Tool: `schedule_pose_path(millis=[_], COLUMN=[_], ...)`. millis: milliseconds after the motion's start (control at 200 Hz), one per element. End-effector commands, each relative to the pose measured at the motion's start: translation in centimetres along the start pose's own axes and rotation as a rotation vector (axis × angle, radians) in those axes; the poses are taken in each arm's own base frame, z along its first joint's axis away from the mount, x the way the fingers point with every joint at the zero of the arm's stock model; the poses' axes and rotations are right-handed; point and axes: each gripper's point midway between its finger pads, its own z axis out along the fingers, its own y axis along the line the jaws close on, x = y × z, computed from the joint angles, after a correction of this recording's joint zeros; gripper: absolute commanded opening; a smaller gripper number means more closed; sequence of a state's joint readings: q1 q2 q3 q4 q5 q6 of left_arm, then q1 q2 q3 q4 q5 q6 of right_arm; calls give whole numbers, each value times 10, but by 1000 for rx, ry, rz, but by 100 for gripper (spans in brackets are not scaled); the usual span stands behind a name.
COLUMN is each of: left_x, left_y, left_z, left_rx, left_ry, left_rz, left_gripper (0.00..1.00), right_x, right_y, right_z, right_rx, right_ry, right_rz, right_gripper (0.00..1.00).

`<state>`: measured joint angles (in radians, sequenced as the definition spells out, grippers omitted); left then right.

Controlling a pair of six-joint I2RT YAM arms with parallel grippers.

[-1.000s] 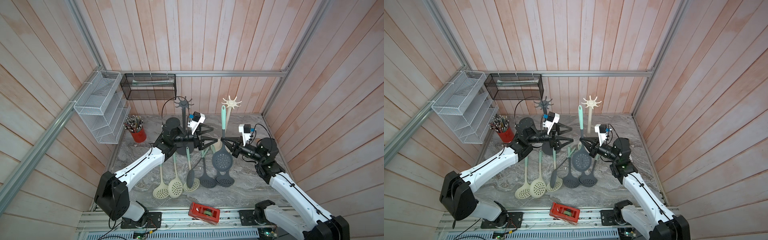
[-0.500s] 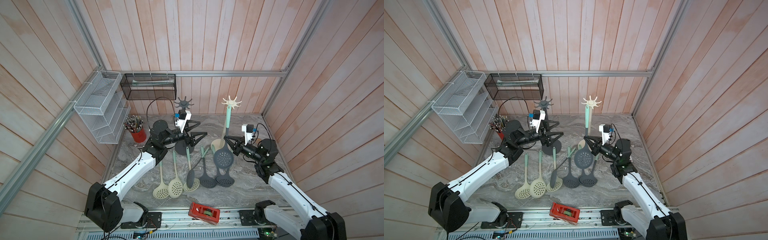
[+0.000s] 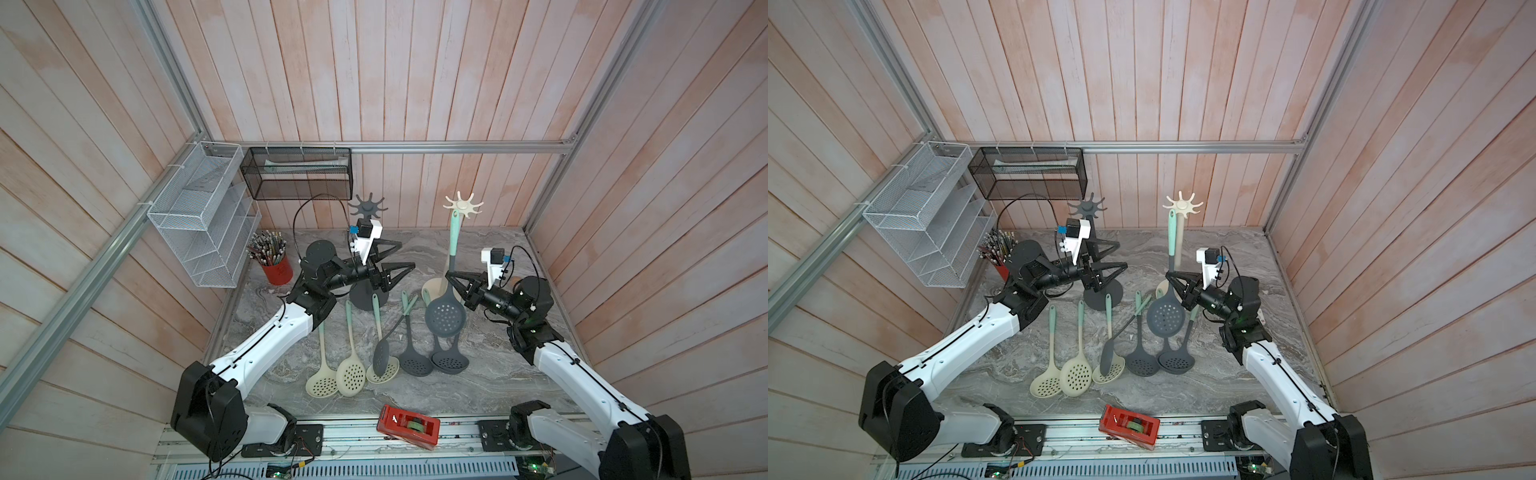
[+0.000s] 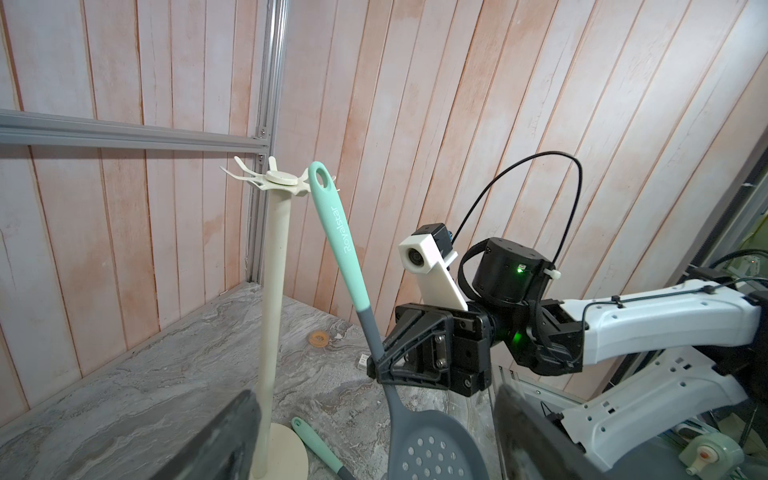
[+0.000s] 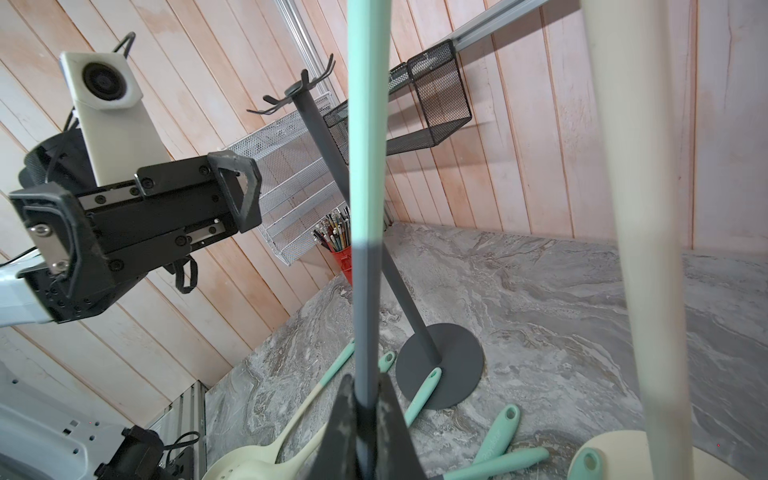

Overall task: Hang the skimmer on the kitchen utensil rack
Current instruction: Hang the skimmer on the rack.

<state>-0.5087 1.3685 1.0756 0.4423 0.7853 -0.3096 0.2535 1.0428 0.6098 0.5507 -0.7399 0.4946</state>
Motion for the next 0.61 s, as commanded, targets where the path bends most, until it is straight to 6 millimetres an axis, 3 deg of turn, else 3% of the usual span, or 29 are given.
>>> schedule_pose_path(millis=[0,600], left_x=[6,7], left_y=[1,2], left_z=[0,1], left_rx=[21,33], left_ry=[3,10], left_rz=[-7,-6], left_gripper=[89,89], right_x=[-2,5], right_y=[5,-10], right_z=[1,4], right_rx=[-35,10], right_ry=[-8,-3], right_rz=[-11,19], right_gripper=[0,0])
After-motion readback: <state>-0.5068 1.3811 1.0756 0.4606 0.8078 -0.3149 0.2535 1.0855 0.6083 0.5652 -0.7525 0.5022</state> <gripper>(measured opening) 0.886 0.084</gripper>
